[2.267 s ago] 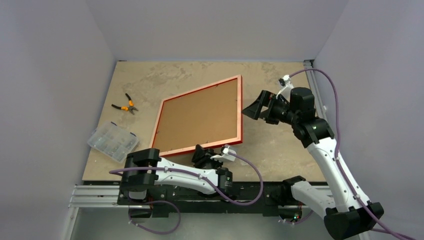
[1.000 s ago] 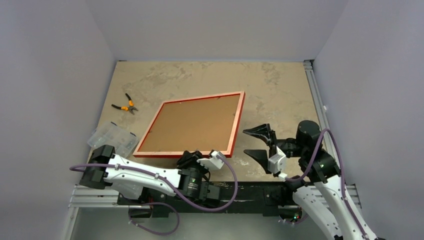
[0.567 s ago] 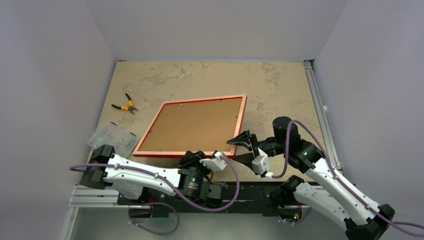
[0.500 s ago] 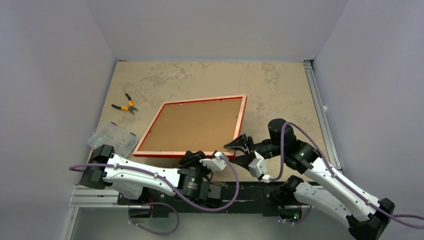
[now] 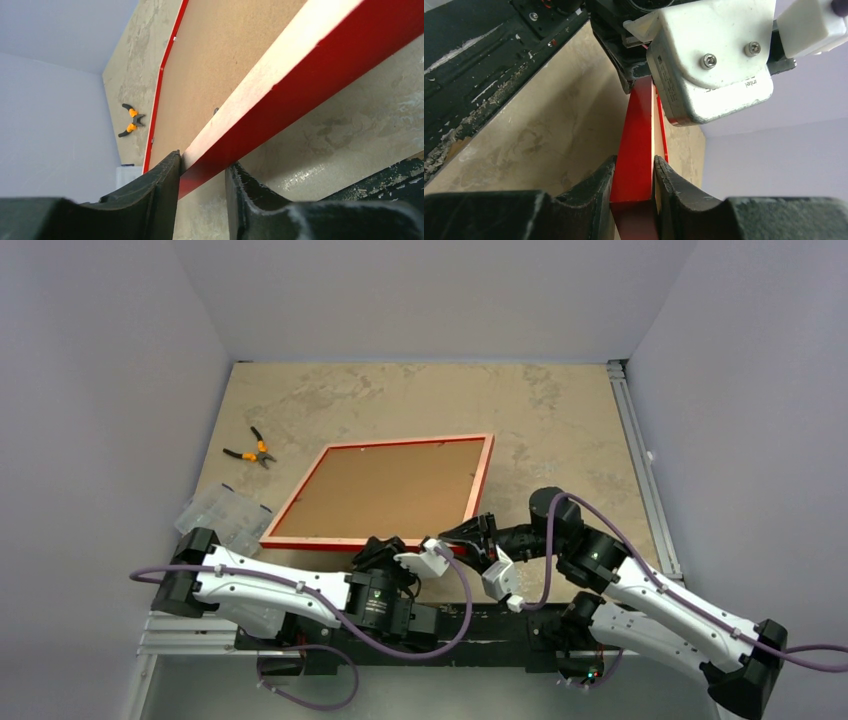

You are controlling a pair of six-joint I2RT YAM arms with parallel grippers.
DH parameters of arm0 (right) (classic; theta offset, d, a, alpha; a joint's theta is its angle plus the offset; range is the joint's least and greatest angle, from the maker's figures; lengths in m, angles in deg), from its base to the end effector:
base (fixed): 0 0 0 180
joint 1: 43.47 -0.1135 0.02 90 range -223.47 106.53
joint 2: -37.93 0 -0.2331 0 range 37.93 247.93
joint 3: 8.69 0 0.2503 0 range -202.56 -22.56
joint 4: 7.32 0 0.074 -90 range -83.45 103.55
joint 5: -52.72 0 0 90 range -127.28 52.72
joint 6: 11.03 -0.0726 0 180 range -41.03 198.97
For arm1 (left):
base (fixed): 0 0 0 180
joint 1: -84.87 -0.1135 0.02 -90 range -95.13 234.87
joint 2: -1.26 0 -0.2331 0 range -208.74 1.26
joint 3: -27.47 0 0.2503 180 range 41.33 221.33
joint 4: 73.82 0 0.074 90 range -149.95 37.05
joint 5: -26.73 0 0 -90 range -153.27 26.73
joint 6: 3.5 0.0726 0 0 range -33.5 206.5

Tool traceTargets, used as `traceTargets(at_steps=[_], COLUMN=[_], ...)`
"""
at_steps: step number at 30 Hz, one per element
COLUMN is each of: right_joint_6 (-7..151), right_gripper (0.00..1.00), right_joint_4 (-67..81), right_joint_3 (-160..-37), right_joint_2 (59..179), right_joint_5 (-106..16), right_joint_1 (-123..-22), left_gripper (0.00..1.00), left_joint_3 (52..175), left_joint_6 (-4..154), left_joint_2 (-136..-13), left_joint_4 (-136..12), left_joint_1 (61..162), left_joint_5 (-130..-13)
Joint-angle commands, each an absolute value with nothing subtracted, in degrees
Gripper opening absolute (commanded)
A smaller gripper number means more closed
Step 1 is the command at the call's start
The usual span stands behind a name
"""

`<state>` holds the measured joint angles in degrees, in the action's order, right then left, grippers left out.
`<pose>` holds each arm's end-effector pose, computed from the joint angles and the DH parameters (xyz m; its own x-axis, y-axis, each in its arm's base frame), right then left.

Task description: Put the photo into the frame

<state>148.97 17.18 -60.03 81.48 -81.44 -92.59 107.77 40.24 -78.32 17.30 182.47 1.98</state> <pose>0.1056 0.1993 0.2718 0.8557 -0.0415 -0.5158 -0.5117 -0.2162 -0.8315 0.0353 -0.2341 0.2415 -0.2078 0.7298 -0.6513 0.3819 0.6735 0.6329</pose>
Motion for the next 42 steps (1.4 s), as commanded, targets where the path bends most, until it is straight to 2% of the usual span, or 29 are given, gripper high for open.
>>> traceTargets(at_steps=[1, 3, 6, 9, 17, 25, 30, 38, 42], right_joint_6=[141.09, 138.93, 134.77, 130.79, 117.0, 101.86, 91.71, 79.72, 70.85], right_gripper=[0.0, 0.0, 0.0, 0.0, 0.0, 0.0, 0.0, 0.0, 0.0], right_joint_4=[12.66, 12.8, 12.7, 11.71, 7.29, 6.89, 8.4, 13.17, 15.87], right_joint_3=[-61.19, -61.99, -63.2, -63.8, -65.11, -68.16, -71.0, -76.01, -77.72], right_joint_2=[81.53, 81.97, 82.35, 82.42, 81.81, 82.48, 84.43, 88.02, 89.79], right_joint_5=[-73.95, -73.73, -73.03, -72.16, -67.0, -59.91, -52.1, -42.45, -45.71], right_joint_1=[-92.17, -92.16, -92.16, -92.17, -92.18, -92.16, -92.16, -91.13, -85.69], left_gripper=[0.37, 0.48, 0.7, 0.79, 0.86, 0.91, 1.0, 1.0, 1.0], left_joint_3=[111.35, 111.82, 113.49, 115.68, 116.69, 113.33, 111.65, 108.54, 105.06], left_joint_6=[36.4, 36.28, 34.57, 32.14, 42.33, 51.37, 52.86, 50.53, 48.32], left_joint_2=[-75.86, -75.74, -75.62, -75.14, -70.08, -62.19, -59.08, -56.0, -54.15], left_joint_4=[11.15, 11.4, 13.09, 15.45, 3.31, -13.74, -19.65, -24.07, -25.16], left_joint_1=[182.82, 182.84, 182.81, 182.87, 182.45, 175.91, 169.61, 161.91, 158.66], left_joint_5=[1.83, 2.38, 3.87, 5.63, 3.55, -10.61, -20.35, -29.73, -34.36])
